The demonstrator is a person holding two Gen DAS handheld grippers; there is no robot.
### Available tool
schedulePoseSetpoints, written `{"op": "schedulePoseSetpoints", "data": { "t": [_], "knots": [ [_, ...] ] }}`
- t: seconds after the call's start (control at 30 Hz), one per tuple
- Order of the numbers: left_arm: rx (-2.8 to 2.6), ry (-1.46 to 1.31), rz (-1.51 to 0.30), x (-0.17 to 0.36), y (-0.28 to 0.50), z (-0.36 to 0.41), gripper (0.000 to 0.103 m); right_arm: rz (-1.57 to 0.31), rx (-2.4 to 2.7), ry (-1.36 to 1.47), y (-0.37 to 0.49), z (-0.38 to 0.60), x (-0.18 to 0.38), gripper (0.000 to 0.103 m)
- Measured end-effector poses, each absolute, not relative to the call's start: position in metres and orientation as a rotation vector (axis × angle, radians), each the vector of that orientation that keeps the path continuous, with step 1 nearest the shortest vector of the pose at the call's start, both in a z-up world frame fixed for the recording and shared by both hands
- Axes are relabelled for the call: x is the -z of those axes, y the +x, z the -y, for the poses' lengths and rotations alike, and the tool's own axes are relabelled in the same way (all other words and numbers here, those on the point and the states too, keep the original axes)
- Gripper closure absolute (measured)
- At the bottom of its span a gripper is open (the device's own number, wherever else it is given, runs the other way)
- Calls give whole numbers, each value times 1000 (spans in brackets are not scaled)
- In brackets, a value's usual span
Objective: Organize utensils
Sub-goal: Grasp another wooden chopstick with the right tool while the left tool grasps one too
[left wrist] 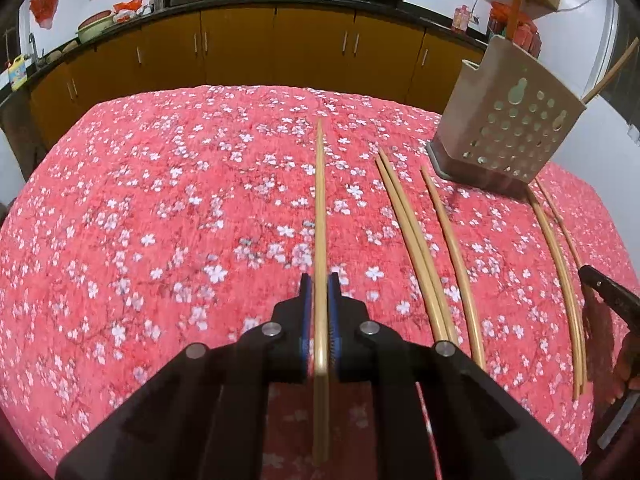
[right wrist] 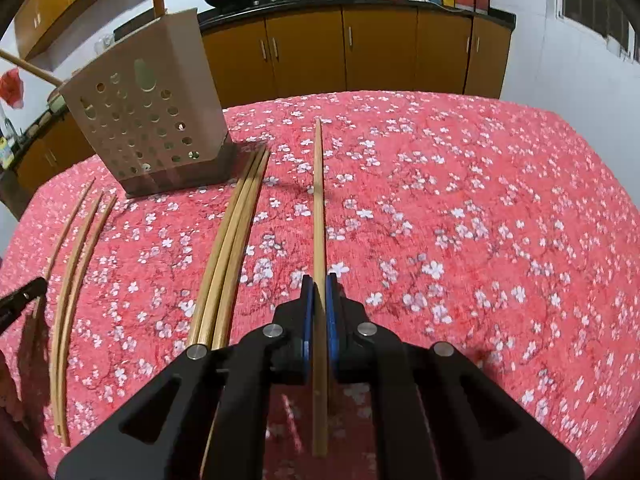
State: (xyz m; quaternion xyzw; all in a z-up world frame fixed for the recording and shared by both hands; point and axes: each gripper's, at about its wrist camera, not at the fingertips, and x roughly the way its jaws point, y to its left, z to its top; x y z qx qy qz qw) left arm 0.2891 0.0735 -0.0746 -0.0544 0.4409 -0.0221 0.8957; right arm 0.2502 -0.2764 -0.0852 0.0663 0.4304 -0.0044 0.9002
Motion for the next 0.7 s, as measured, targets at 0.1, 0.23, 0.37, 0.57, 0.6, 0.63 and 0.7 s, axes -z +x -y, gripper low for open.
{"op": "schedulePoseSetpoints", "data": {
  "t": [0.1,0.23,0.37,0.57,0.6,0.63,0.7],
  "knots": [
    [55,-117,-912,73,280,-72,91,-890,3,139,239,278,85,95],
    [64,-124,-913,75,271,-73,90,-882,1,126,232,277,86,95],
    [59,-113,-897,76,267,-71,90,-871,10,102,233,274,85,95],
    [56,-120,-899,76,266,-72,90,-872,3,115,233,274,87,95],
    [54,-118,-899,76,266,-71,90,-872,3,115,233,276,86,95],
    [52,-117,-900,76,266,-71,90,-872,3,115,233,276,86,95],
    [53,-119,-900,76,267,-71,90,-872,3,116,233,276,86,95]
  ]
}}
